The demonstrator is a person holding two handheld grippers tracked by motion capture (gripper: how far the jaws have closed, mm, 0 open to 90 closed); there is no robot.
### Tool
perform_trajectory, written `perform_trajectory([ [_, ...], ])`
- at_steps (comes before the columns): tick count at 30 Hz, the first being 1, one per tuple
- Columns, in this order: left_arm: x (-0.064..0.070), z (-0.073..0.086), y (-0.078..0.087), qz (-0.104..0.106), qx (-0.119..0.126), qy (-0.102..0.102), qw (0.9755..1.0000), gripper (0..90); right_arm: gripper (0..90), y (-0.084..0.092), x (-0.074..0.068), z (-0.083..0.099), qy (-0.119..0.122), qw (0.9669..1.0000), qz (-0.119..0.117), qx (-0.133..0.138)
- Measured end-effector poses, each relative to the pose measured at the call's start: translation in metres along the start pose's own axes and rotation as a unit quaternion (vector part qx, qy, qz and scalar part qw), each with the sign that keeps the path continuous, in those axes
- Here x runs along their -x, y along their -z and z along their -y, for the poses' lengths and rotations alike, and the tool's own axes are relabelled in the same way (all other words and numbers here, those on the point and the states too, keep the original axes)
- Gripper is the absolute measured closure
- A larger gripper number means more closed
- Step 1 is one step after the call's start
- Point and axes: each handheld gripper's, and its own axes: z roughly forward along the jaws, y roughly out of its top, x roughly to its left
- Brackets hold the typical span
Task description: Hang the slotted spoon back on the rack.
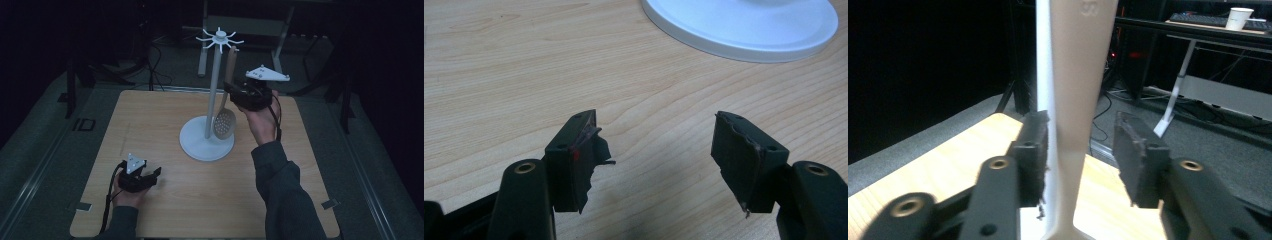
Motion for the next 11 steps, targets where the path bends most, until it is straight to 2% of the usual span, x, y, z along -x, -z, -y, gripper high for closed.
perform_trajectory([
  [7,0.000,0.000,-0.001,-0.002,-0.001,-0.001,1.0000,35.7,40.2,0.008,0.001,0.014,-0.004,0.9999,0.012,-0.010],
  [11,0.000,0.000,0.000,-0.003,-0.001,-0.001,1.0000,35.6,36.9,0.012,0.002,0.036,0.022,0.9987,0.032,-0.033],
])
